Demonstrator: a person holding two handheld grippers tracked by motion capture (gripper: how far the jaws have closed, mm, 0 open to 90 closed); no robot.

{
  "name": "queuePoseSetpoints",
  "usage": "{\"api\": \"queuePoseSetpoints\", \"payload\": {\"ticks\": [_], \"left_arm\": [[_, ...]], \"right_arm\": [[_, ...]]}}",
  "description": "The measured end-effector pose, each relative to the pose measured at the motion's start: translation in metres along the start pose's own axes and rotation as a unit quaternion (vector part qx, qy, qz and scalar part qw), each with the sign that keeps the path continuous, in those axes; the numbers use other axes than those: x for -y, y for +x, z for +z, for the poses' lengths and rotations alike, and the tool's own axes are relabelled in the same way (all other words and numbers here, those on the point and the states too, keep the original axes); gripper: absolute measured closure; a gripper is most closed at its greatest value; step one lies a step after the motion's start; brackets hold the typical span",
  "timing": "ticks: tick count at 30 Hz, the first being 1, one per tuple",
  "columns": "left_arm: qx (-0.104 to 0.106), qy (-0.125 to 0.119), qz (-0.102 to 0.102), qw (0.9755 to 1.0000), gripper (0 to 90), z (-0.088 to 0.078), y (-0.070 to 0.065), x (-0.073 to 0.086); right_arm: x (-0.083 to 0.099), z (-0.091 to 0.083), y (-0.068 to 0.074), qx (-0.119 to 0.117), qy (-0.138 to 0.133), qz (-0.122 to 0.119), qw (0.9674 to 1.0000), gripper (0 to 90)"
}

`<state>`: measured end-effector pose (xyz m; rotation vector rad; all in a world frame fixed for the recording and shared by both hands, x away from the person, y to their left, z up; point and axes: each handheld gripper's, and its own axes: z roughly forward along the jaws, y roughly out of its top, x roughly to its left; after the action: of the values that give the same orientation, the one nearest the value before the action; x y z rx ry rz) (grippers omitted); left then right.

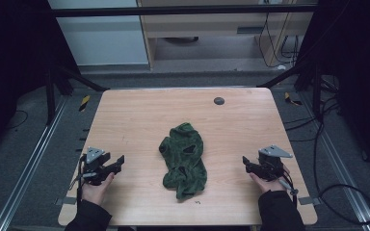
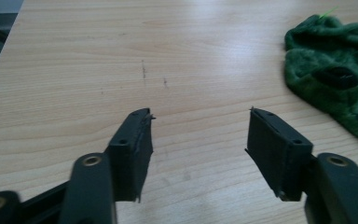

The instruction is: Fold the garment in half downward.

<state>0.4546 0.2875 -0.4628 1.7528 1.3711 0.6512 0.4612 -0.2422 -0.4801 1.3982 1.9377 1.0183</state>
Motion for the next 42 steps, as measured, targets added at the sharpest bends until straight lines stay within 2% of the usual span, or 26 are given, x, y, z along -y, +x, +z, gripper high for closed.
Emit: {"api": "queuePoseSetpoints", "payload": {"ticks": [3, 7, 11, 13, 15, 20, 26, 32, 38, 42], "left_arm": [[0.01, 0.007, 0.003, 0.9999, 43.2, 0.003, -0.004, -0.002], [0.027, 0.023, 0.009, 0.9993, 43.4, 0.011, -0.009, -0.003], [0.042, 0.023, 0.013, 0.9988, 43.4, 0.011, -0.013, -0.007], [0.043, 0.022, 0.014, 0.9987, 43.4, 0.011, -0.014, -0.008], [0.052, 0.021, 0.016, 0.9983, 43.3, 0.012, -0.015, -0.016], [0.059, 0.017, 0.023, 0.9979, 42.6, 0.015, -0.019, -0.031], [0.063, 0.003, 0.029, 0.9976, 42.7, 0.02, -0.023, -0.049], [0.063, -0.008, 0.029, 0.9976, 43.6, 0.028, -0.026, -0.064], [0.074, -0.016, 0.032, 0.9966, 43.5, 0.036, -0.029, -0.076], [0.07, -0.018, 0.037, 0.9967, 43.5, 0.043, -0.035, -0.083]], "right_arm": [[0.0, 0.0, 0.002, -0.002, 0.004, -0.01, 0.9999, 31.1], [-0.001, -0.003, 0.002, -0.014, -0.002, 0.002, 0.9999, 35.4], [-0.006, -0.004, 0.005, -0.024, -0.003, -0.002, 0.9997, 37.8], [-0.008, -0.005, 0.007, -0.028, -0.006, -0.002, 0.9996, 37.9], [-0.016, -0.006, 0.012, -0.04, -0.014, -0.004, 0.9991, 37.6], [-0.033, -0.004, 0.018, -0.046, -0.028, -0.003, 0.9985, 36.9], [-0.052, -0.001, 0.022, -0.051, -0.04, 0.0, 0.9979, 39.5], [-0.068, 0.005, 0.03, -0.059, -0.041, -0.009, 0.9974, 41.2], [-0.08, 0.016, 0.035, -0.063, -0.039, -0.009, 0.9972, 42.7], [-0.087, 0.023, 0.04, -0.065, -0.04, -0.01, 0.997, 43.1]]}}
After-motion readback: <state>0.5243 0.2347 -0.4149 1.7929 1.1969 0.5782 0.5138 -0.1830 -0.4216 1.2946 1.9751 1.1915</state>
